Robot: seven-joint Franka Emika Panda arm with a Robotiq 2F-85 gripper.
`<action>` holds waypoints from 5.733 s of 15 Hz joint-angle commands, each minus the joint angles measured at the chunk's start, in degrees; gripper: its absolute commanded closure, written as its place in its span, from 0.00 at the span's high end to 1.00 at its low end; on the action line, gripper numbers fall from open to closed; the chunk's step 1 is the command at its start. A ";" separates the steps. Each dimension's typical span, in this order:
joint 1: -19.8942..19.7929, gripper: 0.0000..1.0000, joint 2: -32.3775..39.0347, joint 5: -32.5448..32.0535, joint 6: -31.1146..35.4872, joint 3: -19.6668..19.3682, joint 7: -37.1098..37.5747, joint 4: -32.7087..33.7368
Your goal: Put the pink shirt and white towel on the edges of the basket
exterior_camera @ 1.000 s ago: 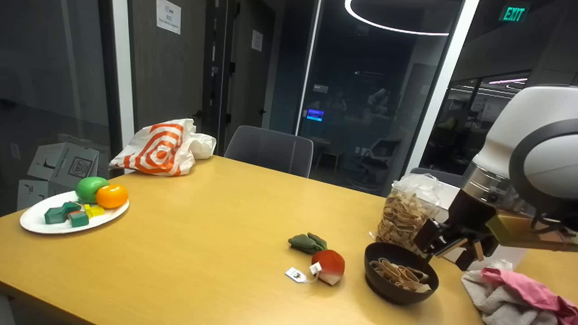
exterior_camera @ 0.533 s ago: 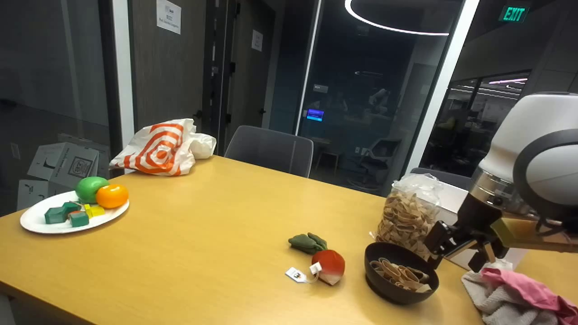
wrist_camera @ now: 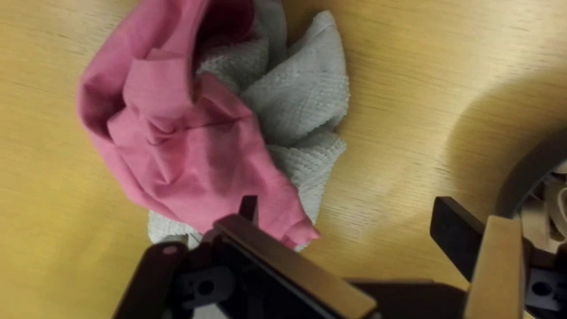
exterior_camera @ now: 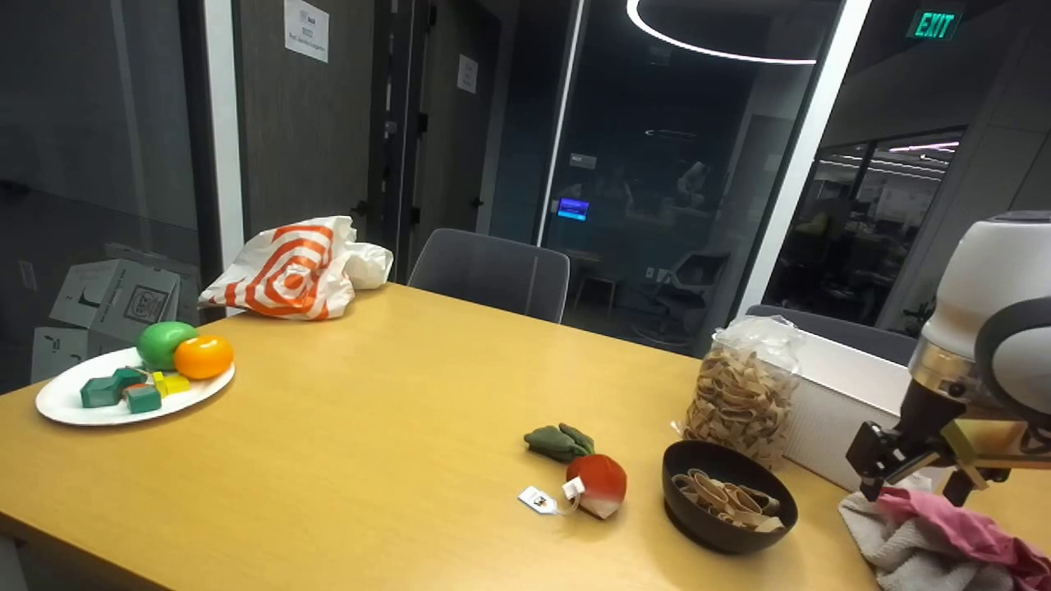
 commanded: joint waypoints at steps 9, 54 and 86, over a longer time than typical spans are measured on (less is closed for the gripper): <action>-1.32 0.58 7.57 -21.60 5.96 -4.10 17.85 1.71; 5.63 0.09 10.58 -66.50 -19.14 -6.17 60.57 30.02; 0.81 1.00 0.53 -18.97 -4.50 -7.99 24.28 -1.12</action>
